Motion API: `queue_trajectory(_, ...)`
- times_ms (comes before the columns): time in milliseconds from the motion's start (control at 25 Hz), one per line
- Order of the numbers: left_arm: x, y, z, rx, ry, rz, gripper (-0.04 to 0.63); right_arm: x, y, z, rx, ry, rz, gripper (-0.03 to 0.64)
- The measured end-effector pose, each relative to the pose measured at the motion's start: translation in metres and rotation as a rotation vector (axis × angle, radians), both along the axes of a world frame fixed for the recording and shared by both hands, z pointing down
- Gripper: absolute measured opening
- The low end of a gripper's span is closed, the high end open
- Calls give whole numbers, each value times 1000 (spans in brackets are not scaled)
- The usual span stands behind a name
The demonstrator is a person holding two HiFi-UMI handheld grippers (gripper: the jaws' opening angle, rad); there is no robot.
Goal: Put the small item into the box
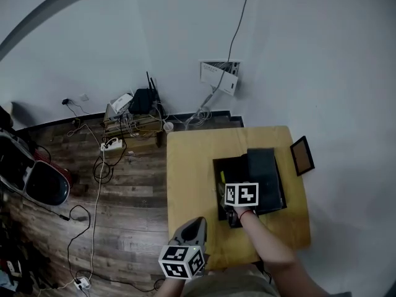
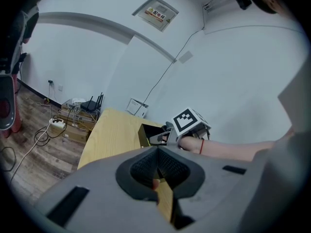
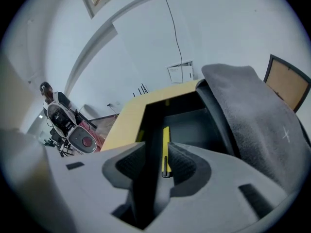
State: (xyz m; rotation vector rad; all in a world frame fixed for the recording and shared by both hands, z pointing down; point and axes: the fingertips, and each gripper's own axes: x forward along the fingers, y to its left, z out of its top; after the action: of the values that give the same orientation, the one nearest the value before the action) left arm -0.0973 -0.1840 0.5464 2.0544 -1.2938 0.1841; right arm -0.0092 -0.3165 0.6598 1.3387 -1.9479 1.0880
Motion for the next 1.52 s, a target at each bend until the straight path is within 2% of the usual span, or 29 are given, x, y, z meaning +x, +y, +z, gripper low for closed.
queue_trajectory(160, 4, 4, -11, 23, 1, 0, 3, -1, 12, -32, 76, -21, -9, 126)
queue_trajectory(440, 12, 12, -27, 58, 1, -10, 3, -4, 46, -93, 263, -19, -111, 98)
queue_trajectory(720, 14, 17, -39, 91, -23, -32, 3, 7, 91, -138, 407, -53, -143, 35)
queue_trajectory(1080, 15, 25, -52, 129, -42, -27, 3, 24, 128, -168, 474, -173, -86, 3)
queue_trajectory(1520, 10, 28, -55, 140, -46, -8, 3, 15, 136, -191, 549, -187, -82, 0)
